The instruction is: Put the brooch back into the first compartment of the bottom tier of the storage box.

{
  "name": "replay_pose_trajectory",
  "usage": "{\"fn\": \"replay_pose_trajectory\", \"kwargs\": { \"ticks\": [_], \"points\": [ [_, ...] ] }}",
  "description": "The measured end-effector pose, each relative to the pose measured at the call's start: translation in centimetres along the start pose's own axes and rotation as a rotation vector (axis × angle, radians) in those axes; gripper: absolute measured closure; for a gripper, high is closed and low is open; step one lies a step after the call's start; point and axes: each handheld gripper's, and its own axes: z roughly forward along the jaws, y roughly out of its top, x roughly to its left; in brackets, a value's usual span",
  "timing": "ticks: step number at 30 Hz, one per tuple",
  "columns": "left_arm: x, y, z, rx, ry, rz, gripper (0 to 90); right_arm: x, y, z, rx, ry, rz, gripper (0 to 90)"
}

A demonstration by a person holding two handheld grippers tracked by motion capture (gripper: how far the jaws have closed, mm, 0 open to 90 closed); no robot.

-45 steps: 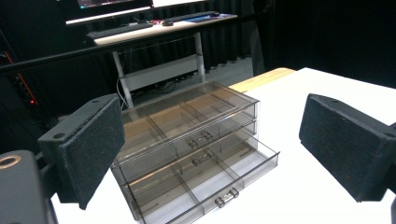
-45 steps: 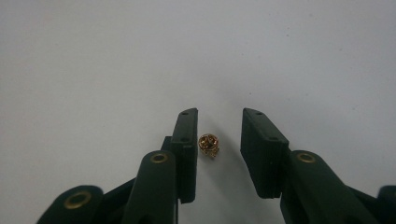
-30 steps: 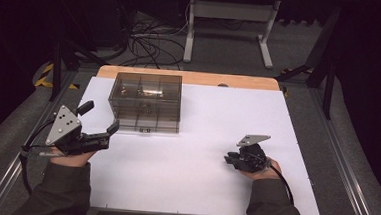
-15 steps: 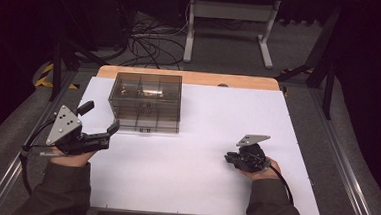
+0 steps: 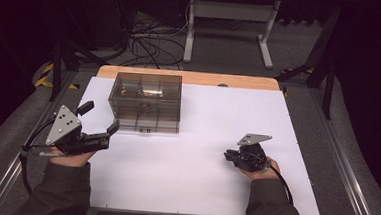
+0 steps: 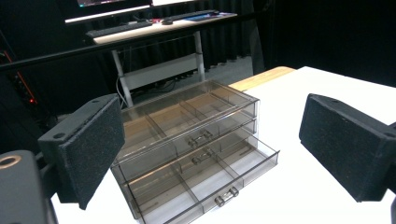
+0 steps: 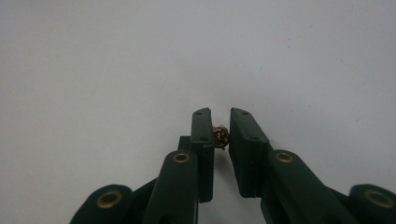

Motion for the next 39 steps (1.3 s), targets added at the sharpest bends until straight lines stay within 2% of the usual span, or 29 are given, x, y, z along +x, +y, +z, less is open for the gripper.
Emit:
{"fn": "replay_pose_trajectory", "kwargs": {
  "ticks": [10,21,39],
  "points": [
    [0.0,0.0,0.1,0.002,-0.003,0.0,7.8,0.3,0.3,-0.2,-0.059,0.0,0.001,80.8],
    [-0.1,-0.1,0.1,0.007,-0.007,0.002,7.9,1.0,1.0,-0.5,-0.129,-0.03,0.004,80.8],
    [0.0,-0.1,0.1,0.009,-0.01,-0.001,7.8,2.7,2.6,0.0,-0.185,-0.04,-0.011,80.8]
  ]
}}
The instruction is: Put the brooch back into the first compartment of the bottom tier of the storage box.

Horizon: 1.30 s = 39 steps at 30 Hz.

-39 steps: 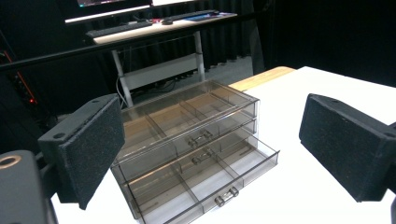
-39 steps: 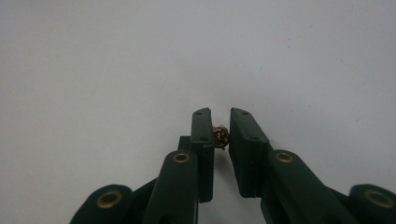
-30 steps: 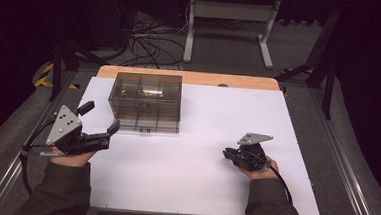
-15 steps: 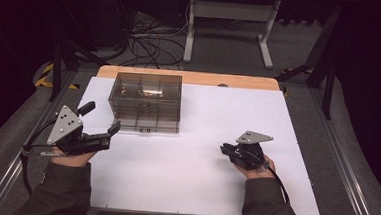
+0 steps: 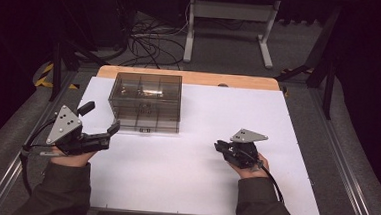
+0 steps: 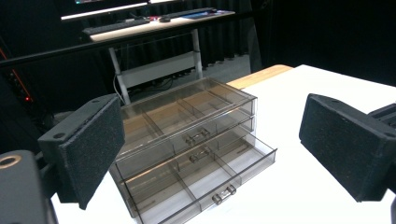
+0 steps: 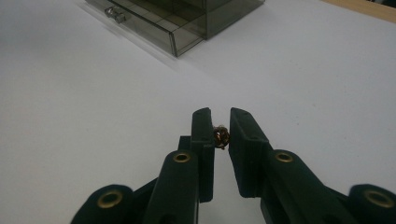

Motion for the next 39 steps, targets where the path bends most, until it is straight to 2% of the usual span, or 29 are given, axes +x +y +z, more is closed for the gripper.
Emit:
{"fn": "replay_pose_trajectory", "kwargs": {
  "ticks": [16,29,39],
  "points": [
    [0.0,0.0,0.0,-0.002,-0.003,-0.003,7.9,1.0,0.8,-0.2,-0.053,-0.019,-0.004,80.8],
    [0.0,0.0,0.0,-0.001,-0.004,-0.007,7.8,2.1,2.1,0.3,-0.083,-0.002,-0.018,80.8],
    [0.2,-0.1,-0.1,-0.013,-0.007,-0.013,9.5,3.1,3.2,1.6,-0.102,0.02,-0.023,80.8]
  ]
}}
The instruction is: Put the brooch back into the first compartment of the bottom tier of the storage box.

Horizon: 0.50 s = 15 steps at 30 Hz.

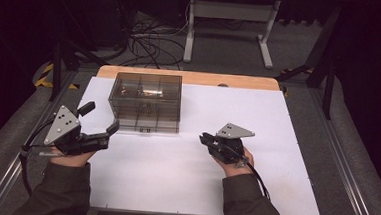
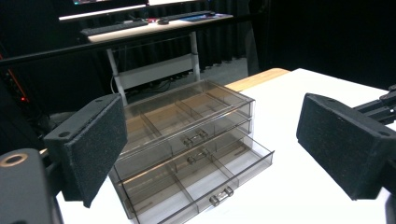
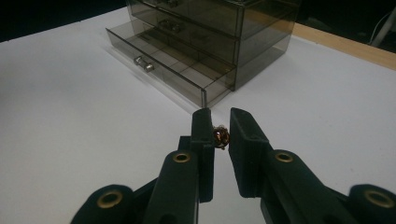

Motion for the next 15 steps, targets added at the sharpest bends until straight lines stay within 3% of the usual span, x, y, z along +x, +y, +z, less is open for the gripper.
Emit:
{"fn": "replay_pose_trajectory", "kwargs": {
  "ticks": [15],
  "points": [
    [0.1,0.0,0.0,0.0,0.001,-0.01,8.9,1.5,1.4,1.5,-0.005,0.028,-0.035,80.8]
  ]
}}
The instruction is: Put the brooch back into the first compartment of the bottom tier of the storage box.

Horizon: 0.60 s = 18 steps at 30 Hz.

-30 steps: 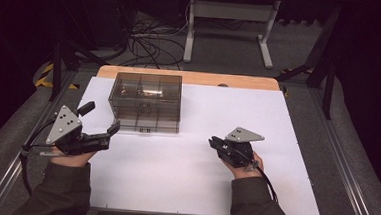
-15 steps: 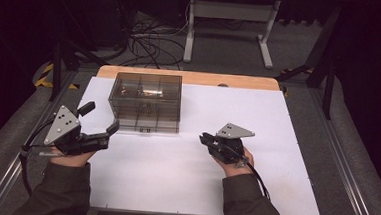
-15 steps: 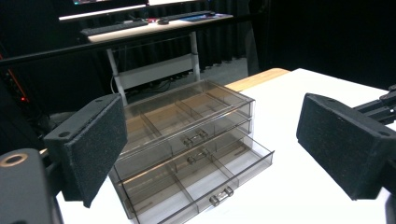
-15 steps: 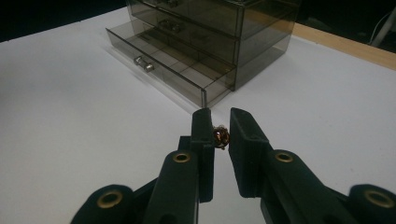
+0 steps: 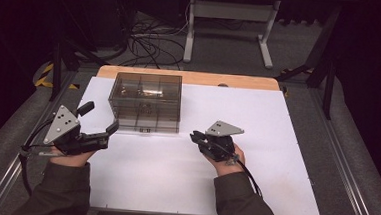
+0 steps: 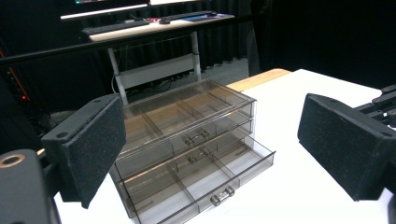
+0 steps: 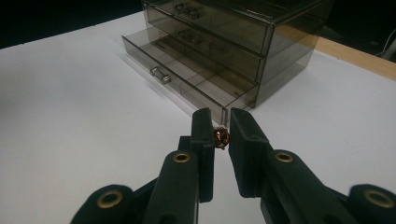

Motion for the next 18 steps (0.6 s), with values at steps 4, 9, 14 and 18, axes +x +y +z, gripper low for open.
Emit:
{"fn": "replay_pose_trajectory", "kwargs": {
  "ticks": [4,9,14,18],
  "points": [
    [0.1,0.0,0.0,-0.001,0.001,-0.001,8.9,0.4,0.5,0.5,-0.001,0.008,-0.012,80.8],
    [0.1,0.0,-0.1,-0.004,0.003,-0.003,8.9,1.0,1.2,1.1,-0.003,0.02,-0.029,80.8],
    [0.2,0.0,-0.2,-0.005,0.003,-0.008,8.9,1.5,1.8,1.8,-0.007,0.031,-0.038,80.7],
    [0.3,0.0,-0.2,-0.006,0.004,-0.008,8.9,1.7,2.0,2.2,-0.009,0.038,-0.037,80.7]
  ]
}}
